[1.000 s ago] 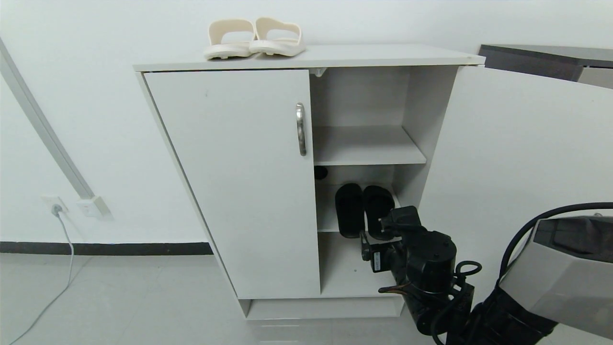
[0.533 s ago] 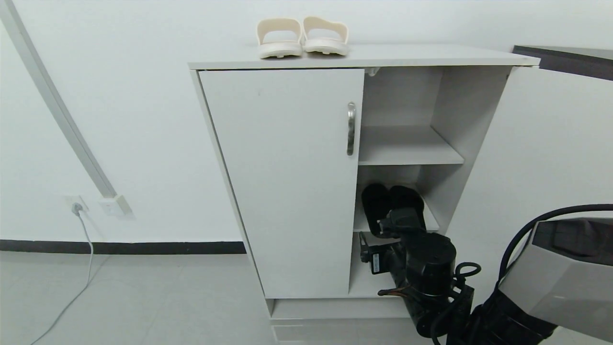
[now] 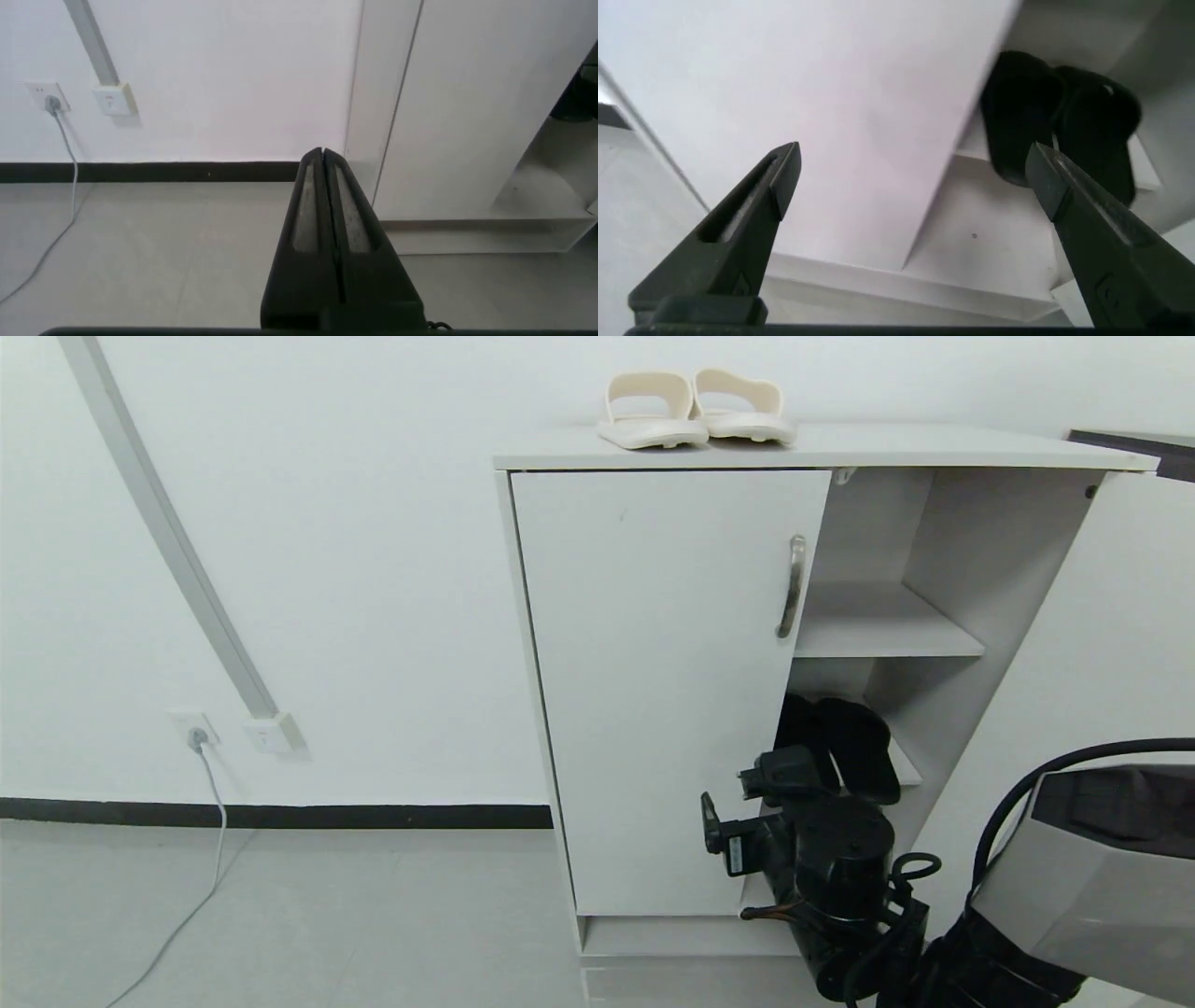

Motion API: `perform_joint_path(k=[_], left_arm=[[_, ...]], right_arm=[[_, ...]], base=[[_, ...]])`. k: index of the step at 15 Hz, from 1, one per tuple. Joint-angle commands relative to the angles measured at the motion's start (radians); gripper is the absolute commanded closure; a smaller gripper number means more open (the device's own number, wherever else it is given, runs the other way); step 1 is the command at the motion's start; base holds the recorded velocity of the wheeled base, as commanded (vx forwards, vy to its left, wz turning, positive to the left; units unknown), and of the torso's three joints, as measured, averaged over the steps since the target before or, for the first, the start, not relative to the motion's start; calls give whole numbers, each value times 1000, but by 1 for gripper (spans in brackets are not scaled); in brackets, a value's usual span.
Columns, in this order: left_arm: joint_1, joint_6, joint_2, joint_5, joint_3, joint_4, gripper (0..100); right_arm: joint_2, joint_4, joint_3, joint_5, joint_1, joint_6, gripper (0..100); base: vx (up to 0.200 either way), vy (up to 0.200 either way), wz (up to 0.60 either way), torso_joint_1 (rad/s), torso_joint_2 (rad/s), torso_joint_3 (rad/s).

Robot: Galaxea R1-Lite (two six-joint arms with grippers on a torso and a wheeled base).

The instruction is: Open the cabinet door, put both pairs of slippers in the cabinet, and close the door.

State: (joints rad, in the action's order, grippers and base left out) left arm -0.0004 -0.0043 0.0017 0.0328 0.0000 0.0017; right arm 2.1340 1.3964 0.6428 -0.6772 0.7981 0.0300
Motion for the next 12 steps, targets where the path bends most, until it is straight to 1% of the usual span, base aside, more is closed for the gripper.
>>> perform_joint_path(k=[1,2,4,8,9,12], left_arm=[[0,0,1,1,0,0,100],[0,0,1,3,0,0,100],[0,0,1,3,0,0,100],[0,-2,1,3,0,0,100],[0,-2,1,3,0,0,100],[0,-3,1,4,0,0,100]], right_arm=[[6,32,-11,2,-13,30,0],[6,41,-14,8,-13,42,0],[4,46,-28,53,-13,45,0],[12,55,-26,59,-13,45,0],[14,58,-28,77,-13,45,0],[20,61,-25,88,-13,45,0]], base=[[0,0,0,0,0,0],[0,0,0,0,0,0],[0,0,0,0,0,0],[0,0,0,0,0,0],[0,0,0,0,0,0],[0,0,0,0,0,0]])
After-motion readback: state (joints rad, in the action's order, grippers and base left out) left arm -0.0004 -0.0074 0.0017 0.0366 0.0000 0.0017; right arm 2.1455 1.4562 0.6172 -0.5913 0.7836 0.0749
